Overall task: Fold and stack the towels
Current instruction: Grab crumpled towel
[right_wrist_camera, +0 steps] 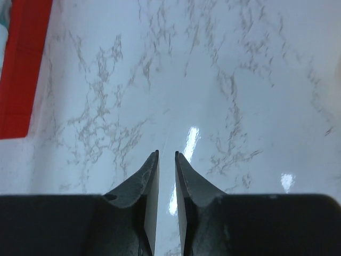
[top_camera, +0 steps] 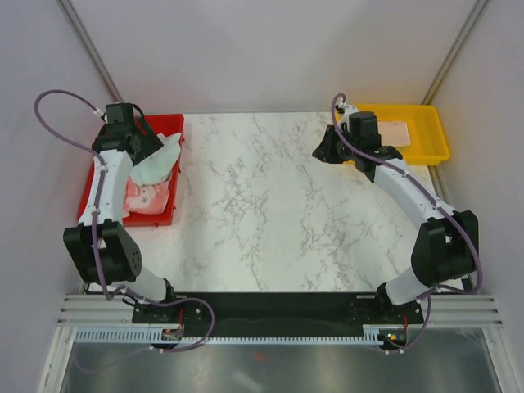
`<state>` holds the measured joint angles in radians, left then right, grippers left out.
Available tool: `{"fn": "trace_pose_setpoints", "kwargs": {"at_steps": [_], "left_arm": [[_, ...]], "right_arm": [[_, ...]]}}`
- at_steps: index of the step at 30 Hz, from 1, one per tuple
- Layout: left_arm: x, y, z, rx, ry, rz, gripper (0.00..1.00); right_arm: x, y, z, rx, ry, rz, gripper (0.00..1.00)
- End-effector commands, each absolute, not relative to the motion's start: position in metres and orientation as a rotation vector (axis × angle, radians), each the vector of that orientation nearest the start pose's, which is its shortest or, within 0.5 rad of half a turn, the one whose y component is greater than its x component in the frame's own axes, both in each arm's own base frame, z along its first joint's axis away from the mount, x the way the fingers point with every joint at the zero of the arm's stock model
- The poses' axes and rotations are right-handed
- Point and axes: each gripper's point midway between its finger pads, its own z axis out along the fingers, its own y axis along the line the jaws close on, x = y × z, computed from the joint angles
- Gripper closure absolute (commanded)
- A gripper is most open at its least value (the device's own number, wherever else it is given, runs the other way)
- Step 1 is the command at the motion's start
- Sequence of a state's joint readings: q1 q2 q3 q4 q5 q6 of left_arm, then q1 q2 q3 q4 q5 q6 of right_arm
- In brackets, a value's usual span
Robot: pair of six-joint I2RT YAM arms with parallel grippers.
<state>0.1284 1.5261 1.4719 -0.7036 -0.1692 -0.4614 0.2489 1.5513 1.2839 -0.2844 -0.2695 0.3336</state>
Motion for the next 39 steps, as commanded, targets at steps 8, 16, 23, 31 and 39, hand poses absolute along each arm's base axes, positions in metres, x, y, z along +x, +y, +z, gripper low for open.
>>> {"fn": "trace_pose_setpoints", "kwargs": {"at_steps": [8,16,23,31,39], "left_arm": [[0.483,0.029,0.174,-0.314,2.358,-0.092,0.2],[0.501,0.025,0.157,-0.238,2.391,-0.047,0.26],[0.517,0.03,0.137,-0.206,2.42,0.122,0.33],[0.524,0.042,0.177,-0.248,2.329,0.206,0.89],[0.495,0.04,0.292,-0.261,2.114,0.273,0.98]], "right_arm": [[0.394,0.231,0.199,-0.22,2.144,0.809,0.72],[0.396,0.233,0.201,-0.24,2.132,0.8,0.71],[0.394,0.239,0.195,-0.282,2.145,0.801,0.71],[0.391,0.239,0.199,-0.298,2.14,0.775,0.71],[0.378,0.254,0.208,-0.321,2.146,0.822,0.71]]}}
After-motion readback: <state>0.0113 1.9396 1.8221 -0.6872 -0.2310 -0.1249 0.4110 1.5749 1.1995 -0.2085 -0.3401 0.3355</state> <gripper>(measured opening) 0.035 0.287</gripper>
